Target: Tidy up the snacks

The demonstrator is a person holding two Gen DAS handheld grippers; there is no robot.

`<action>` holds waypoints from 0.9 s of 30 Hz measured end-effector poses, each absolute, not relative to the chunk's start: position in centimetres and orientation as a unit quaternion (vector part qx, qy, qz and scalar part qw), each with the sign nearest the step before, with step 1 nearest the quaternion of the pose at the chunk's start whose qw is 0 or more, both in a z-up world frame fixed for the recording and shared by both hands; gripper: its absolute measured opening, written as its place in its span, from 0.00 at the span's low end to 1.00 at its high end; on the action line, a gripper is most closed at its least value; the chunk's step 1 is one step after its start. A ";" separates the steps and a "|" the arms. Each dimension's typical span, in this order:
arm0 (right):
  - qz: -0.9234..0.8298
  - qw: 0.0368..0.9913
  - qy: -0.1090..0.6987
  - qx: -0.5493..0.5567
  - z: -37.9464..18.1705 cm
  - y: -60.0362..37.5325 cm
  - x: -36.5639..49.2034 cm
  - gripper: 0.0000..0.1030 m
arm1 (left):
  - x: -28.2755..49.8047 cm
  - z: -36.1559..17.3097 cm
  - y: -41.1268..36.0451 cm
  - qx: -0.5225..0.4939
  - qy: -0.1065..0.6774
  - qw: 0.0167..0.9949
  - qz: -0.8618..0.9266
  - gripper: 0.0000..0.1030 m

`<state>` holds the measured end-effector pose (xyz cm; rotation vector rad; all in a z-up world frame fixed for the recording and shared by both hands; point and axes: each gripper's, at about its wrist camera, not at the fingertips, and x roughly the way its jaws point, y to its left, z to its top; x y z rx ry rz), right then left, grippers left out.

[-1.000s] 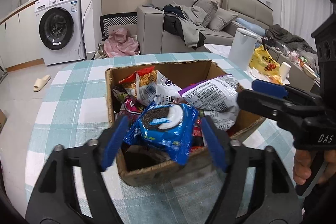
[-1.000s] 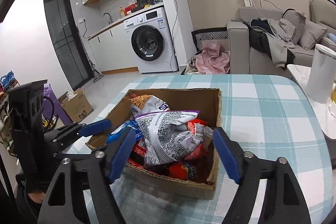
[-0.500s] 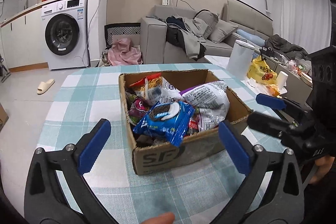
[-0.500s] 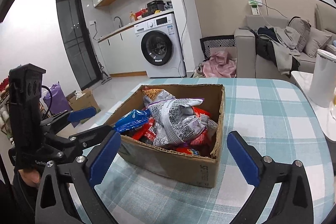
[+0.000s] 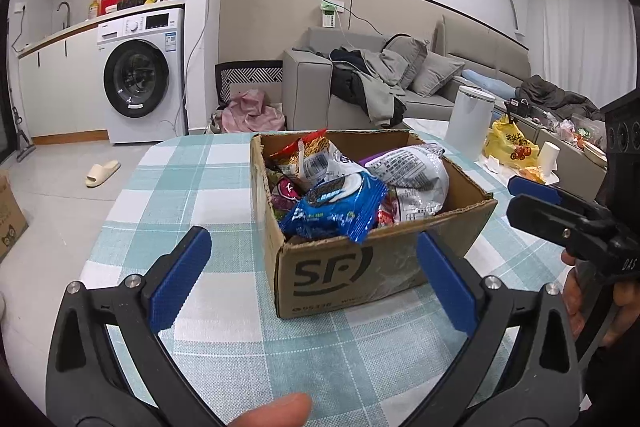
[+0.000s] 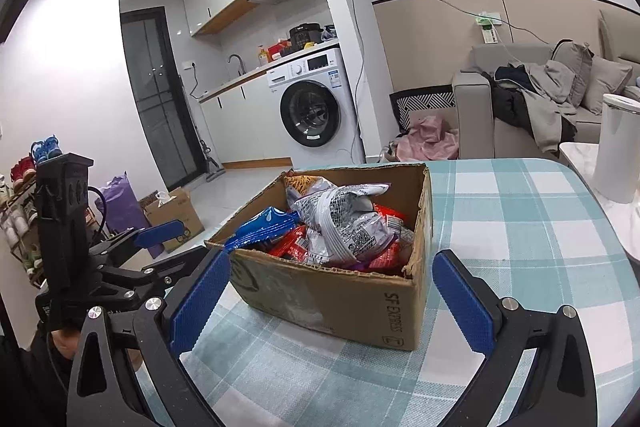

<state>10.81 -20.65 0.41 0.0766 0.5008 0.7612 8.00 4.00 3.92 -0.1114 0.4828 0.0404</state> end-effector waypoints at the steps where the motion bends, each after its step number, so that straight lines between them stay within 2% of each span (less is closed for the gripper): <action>1: 0.367 0.899 0.237 0.035 0.3 -20.7 10.6 1.00 | 7.8 3.8 4.0 -0.055 0.236 0.970 0.023 0.99; 14: 0.348 0.916 0.202 0.003 -1.8 -20.6 9.4 1.00 | 7.8 0.9 3.4 -0.038 0.236 0.970 0.039 0.99; 27: 0.344 0.921 0.183 0.013 -1.9 -21.4 9.3 1.00 | 7.7 1.0 3.4 -0.045 0.226 0.973 0.036 0.99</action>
